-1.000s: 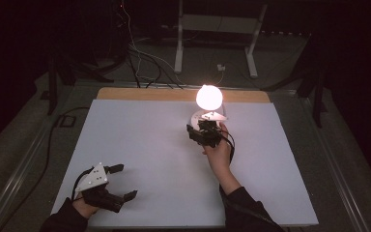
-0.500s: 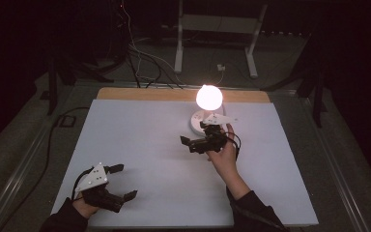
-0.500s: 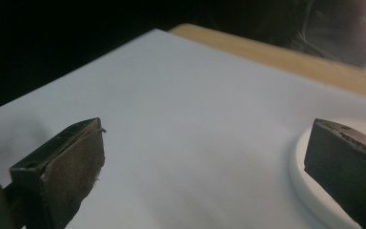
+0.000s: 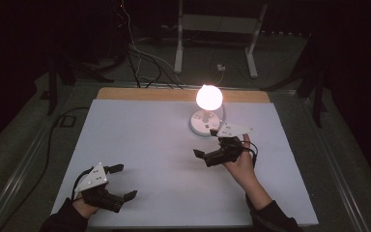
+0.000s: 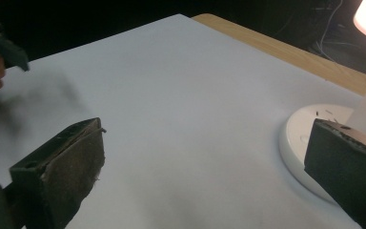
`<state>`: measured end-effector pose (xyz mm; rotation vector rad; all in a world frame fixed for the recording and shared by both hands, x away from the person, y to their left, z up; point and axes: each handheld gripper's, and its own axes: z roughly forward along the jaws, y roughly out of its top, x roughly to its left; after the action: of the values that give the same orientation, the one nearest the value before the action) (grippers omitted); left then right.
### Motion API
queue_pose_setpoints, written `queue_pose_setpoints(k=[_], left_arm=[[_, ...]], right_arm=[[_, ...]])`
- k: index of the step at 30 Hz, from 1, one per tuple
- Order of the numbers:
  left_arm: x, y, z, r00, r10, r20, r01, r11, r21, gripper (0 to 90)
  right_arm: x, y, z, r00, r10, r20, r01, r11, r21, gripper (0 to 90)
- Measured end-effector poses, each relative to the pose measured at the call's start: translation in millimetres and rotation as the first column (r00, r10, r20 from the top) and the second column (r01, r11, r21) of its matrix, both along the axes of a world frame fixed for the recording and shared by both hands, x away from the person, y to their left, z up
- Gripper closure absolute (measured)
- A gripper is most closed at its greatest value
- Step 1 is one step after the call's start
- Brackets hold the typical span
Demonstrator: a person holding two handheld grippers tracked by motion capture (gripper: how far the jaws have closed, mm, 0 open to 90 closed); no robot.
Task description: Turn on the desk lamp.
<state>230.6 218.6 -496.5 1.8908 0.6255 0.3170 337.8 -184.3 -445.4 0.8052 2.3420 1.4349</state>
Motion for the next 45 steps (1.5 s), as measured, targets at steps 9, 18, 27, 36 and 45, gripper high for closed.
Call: queue_pose_setpoints(k=[9,18,27,36,45], left_arm=[[0.3,-0.1,-0.2,1.0000,-0.002,-0.001,0.002,1.0000,0.002,0.4],[0.3,0.0,-0.3,1.0000,0.002,-0.002,-0.002,1.0000,0.002,0.4],[0.5,-0.1,-0.4,1.0000,0.001,-0.003,-0.001,1.0000,0.002,0.4],[0.6,-0.3,-0.8,1.0000,0.001,-0.002,0.000,1.0000,0.008,0.4],[0.3,-0.6,-0.6,1.0000,0.000,-0.002,0.000,1.0000,0.007,0.4]], right_arm=[[-18.6,-33.0,-0.9,0.9999,-0.013,0.004,0.013,0.9999,0.007,0.0],[-37.6,-63.1,-8.6,0.9987,-0.042,-0.030,0.042,0.9991,-0.003,0.0],[-57.4,-84.3,-25.2,0.9966,-0.034,-0.075,0.033,0.9993,-0.016,0.0],[-70.5,-102.3,-47.6,0.9940,0.001,-0.110,-0.004,0.9996,-0.026,0.0],[-80.7,-120.4,-60.1,0.9911,-0.050,-0.124,0.037,0.9941,-0.101,0.0]])
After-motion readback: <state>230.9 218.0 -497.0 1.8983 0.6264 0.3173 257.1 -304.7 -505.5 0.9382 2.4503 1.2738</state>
